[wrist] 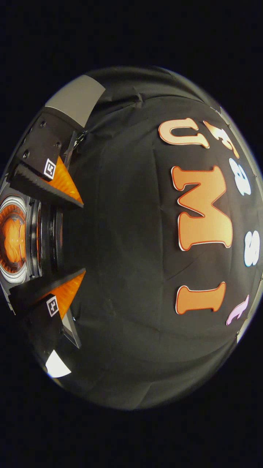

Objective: Put the clothes into the washing machine and then close the washing machine lid.

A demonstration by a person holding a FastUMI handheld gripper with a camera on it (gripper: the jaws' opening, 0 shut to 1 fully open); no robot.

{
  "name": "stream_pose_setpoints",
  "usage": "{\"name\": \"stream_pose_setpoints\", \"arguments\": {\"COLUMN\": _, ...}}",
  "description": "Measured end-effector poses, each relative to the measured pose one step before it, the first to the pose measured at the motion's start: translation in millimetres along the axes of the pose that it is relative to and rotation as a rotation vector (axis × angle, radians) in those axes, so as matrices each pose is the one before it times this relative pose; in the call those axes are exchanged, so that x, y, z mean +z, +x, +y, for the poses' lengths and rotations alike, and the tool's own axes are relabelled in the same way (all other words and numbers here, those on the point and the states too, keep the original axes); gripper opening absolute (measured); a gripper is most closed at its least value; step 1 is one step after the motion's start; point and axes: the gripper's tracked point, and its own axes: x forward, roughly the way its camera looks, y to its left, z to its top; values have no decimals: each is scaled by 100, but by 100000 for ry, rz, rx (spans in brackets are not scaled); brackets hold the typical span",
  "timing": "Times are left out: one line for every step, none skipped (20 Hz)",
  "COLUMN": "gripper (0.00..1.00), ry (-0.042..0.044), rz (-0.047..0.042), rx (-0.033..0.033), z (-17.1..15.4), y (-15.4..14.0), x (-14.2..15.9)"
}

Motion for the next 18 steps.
{"name": "stream_pose_setpoints", "arguments": {"gripper": 99, "ry": 82, "rz": 849, "rx": 303, "z": 45, "y": -191, "x": -203}}
{"name": "stream_pose_setpoints", "arguments": {"gripper": 99, "ry": -315, "rz": 458, "rx": 218, "z": -82, "y": -480, "x": -255}}
{"name": "stream_pose_setpoints", "arguments": {"gripper": 100, "ry": -448, "rz": 744, "rx": -8, "z": -44, "y": -187, "x": -218}}
{"name": "stream_pose_setpoints", "arguments": {"gripper": 100, "ry": -171, "rz": 806, "rx": 0, "z": 44, "y": -326, "x": -198}}
{"name": "stream_pose_setpoints", "arguments": {"gripper": 100, "ry": -55, "rz": 147, "rx": 75, "z": -28, "y": -396, "x": -110}}
{"name": "stream_pose_setpoints", "arguments": {"gripper": 100, "ry": -262, "rz": 268, "rx": 3, "z": 70, "y": -384, "x": -183}}
{"name": "stream_pose_setpoints", "arguments": {"gripper": 100, "ry": -199, "rz": -267, "rx": 25, "z": -1, "y": -497, "x": -254}}
{"name": "stream_pose_setpoints", "arguments": {"gripper": 100, "ry": 48, "rz": -690, "rx": 42, "z": 105, "y": -596, "x": -125}}
{"name": "stream_pose_setpoints", "arguments": {"gripper": 100, "ry": -78, "rz": -265, "rx": 41, "z": 12, "y": -637, "x": -445}}
{"name": "stream_pose_setpoints", "arguments": {"gripper": 100, "ry": -197, "rz": -97, "rx": -47, "z": 12, "y": -602, "x": -457}}
{"name": "stream_pose_setpoints", "arguments": {"gripper": 100, "ry": -80, "rz": -243, "rx": -111, "z": 84, "y": -657, "x": -315}}
{"name": "stream_pose_setpoints", "arguments": {"gripper": 100, "ry": -386, "rz": -638, "rx": -106, "z": 68, "y": -646, "x": -407}}
{"name": "stream_pose_setpoints", "arguments": {"gripper": 100, "ry": -226, "rz": -683, "rx": -145, "z": 68, "y": -659, "x": -469}}
{"name": "stream_pose_setpoints", "arguments": {"gripper": 100, "ry": -224, "rz": -2559, "rx": -7, "z": -16, "y": -497, "x": -246}}
{"name": "stream_pose_setpoints", "arguments": {"gripper": 99, "ry": 651, "rz": -4368, "rx": 14, "z": -32, "y": -489, "x": -73}}
{"name": "stream_pose_setpoints", "arguments": {"gripper": 99, "ry": 236, "rz": -2732, "rx": 24, "z": 99, "y": -170, "x": -9}}
{"name": "stream_pose_setpoints", "arguments": {"gripper": 99, "ry": -733, "rz": -44, "rx": -72, "z": -40, "y": -426, "x": -459}}
{"name": "stream_pose_setpoints", "arguments": {"gripper": 99, "ry": -137, "rz": -56, "rx": 71, "z": -37, "y": -336, "x": -338}}
